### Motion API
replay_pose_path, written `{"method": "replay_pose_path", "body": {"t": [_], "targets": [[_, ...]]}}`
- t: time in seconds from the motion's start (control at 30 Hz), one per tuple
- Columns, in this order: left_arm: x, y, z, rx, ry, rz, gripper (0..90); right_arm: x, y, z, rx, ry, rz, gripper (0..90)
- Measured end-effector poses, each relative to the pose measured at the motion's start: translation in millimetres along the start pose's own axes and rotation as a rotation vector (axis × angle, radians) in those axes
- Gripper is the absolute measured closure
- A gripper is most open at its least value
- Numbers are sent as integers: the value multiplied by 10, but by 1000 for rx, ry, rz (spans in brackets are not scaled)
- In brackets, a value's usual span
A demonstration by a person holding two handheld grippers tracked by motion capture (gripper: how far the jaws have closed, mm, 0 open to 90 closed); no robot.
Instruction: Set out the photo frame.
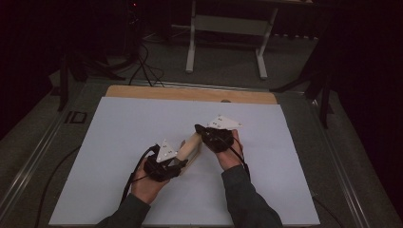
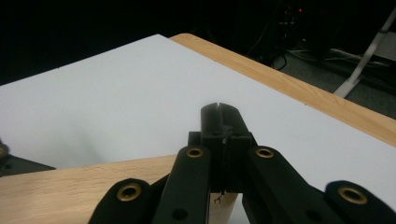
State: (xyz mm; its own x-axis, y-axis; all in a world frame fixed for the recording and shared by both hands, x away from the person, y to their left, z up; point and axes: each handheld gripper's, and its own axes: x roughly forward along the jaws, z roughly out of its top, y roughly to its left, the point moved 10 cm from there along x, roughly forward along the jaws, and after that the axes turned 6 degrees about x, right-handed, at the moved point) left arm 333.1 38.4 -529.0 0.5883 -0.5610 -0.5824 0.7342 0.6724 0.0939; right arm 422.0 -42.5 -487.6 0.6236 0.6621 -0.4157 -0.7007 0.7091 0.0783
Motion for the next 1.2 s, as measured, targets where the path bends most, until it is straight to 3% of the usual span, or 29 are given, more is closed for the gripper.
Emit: {"method": "replay_pose_path", "body": {"t": [0.47, 0.93, 1.2], "targets": [[-1, -7, 0, 10, -1, 0, 605, 145, -42, -36, 7, 39, -18, 899], [-23, 67, -16, -5, 5, 13, 597, 100, -58, -54, 19, 60, -38, 899], [-39, 157, -38, -37, 8, 33, 585, 59, -53, -74, 19, 73, -40, 899]]}}
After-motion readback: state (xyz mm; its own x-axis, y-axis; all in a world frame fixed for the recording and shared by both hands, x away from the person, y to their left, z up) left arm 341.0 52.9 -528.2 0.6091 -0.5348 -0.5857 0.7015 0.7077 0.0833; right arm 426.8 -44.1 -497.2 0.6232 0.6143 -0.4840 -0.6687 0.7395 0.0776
